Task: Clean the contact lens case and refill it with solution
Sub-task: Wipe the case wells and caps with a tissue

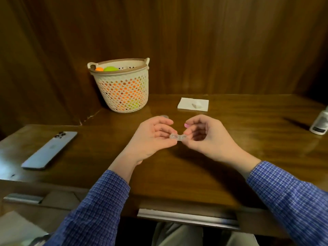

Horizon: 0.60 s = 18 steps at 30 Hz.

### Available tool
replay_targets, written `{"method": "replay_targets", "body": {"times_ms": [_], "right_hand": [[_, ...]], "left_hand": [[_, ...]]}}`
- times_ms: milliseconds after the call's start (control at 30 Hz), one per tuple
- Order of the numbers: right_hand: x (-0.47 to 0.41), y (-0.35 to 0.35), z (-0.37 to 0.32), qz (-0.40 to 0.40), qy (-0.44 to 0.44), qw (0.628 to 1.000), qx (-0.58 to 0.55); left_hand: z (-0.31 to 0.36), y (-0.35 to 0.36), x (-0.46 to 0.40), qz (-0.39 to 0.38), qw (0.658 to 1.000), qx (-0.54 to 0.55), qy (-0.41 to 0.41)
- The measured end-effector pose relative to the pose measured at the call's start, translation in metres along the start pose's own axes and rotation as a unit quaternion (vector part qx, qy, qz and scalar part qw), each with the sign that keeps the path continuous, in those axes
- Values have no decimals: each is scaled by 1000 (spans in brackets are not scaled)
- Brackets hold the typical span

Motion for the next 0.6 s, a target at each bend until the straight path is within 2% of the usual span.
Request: {"method": "replay_targets", "body": {"times_ms": [133,233,433,600], "right_hand": [[-9,-3,32,-44,17,998,40],[-15,-4,47,-63,17,996,61],[-23,-11,60,-94,-6,989,118],[-25,-12,67,-105,1,987,118]], "left_hand": [[-8,19,-27,-61,988,-142,21],[-13,32,-41,-101,973,-202,37],[-26,49,-54,-125,970,-203,47],[-29,51,-62,-150,970,-185,41]]}}
Point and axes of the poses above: each hand's wrist, its own x-axis away from the middle knuckle, its own y-axis out of the palm, z = x × y, the point moved 6 cm from there along -x, towards the middle knuckle, and after that the axes turned 8 degrees about z, right-handed, at the moved point
